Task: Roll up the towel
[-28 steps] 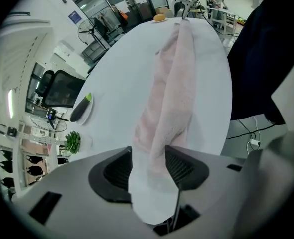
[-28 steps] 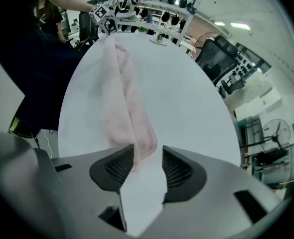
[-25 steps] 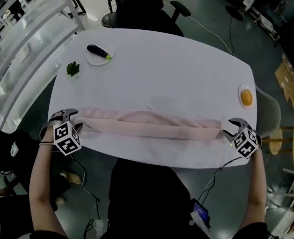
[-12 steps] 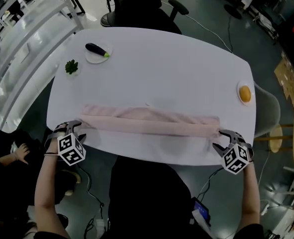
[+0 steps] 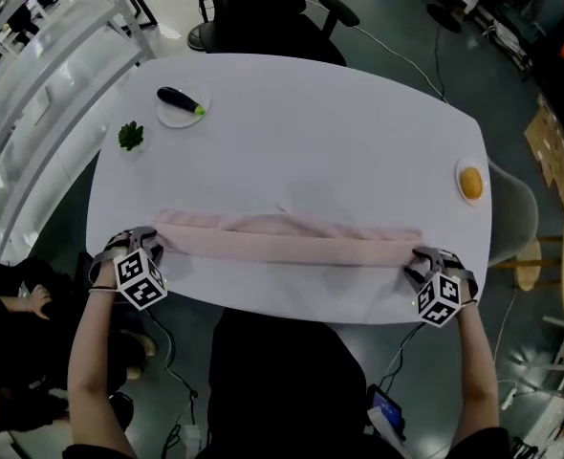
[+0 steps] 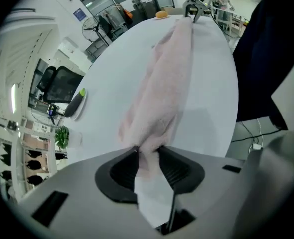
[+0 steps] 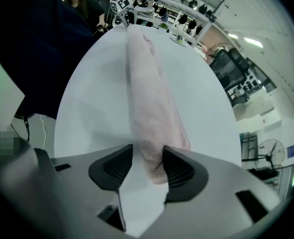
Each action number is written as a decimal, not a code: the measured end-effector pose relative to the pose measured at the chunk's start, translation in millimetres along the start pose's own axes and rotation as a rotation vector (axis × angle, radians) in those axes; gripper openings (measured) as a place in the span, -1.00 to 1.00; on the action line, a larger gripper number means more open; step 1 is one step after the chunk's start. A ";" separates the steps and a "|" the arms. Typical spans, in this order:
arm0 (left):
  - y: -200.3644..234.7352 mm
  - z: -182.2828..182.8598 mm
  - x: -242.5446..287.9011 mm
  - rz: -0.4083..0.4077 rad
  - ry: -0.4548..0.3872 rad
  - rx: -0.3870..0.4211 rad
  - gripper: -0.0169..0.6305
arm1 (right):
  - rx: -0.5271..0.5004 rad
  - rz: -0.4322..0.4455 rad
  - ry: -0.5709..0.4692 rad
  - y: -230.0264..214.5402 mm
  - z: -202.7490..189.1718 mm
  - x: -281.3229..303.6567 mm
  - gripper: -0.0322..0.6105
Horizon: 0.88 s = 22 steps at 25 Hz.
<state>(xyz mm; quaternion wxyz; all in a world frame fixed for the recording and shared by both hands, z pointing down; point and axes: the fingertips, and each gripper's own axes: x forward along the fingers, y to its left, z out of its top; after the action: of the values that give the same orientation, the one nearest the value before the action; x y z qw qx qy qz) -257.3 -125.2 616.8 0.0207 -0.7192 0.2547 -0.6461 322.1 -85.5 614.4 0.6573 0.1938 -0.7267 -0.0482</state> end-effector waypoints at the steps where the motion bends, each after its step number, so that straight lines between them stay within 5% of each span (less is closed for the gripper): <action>1: 0.6 0.0 1.4 0.011 0.009 0.031 -0.49 | -0.008 -0.002 0.002 -0.6 0.3 0.4 -0.24; 4: 4.5 0.2 2.2 0.046 0.019 0.084 -0.58 | -0.031 -0.055 0.022 -8.0 -1.3 -0.3 -0.26; 5: 6.9 0.9 0.9 0.061 0.016 0.089 -0.62 | -0.053 -0.092 0.034 -13.1 -2.5 -1.2 -0.62; 6: 9.5 1.7 -1.1 0.077 0.013 0.097 -0.67 | -0.077 -0.119 0.045 -17.2 -3.5 -2.4 -0.65; 12: 13.4 3.2 -16.8 0.126 -0.003 0.178 -0.75 | -0.111 -0.135 0.051 -21.1 -4.3 -15.0 -0.71; 22: -51.0 -11.6 -29.2 0.016 -0.040 0.189 -0.79 | -0.090 -0.089 0.057 33.4 -24.2 -29.6 -0.71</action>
<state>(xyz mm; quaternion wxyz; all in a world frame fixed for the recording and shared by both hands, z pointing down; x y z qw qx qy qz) -251.9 -65.9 610.2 0.0987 -0.7247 0.1980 -0.6526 340.2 -40.1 600.7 0.6828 0.1973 -0.6956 -0.1045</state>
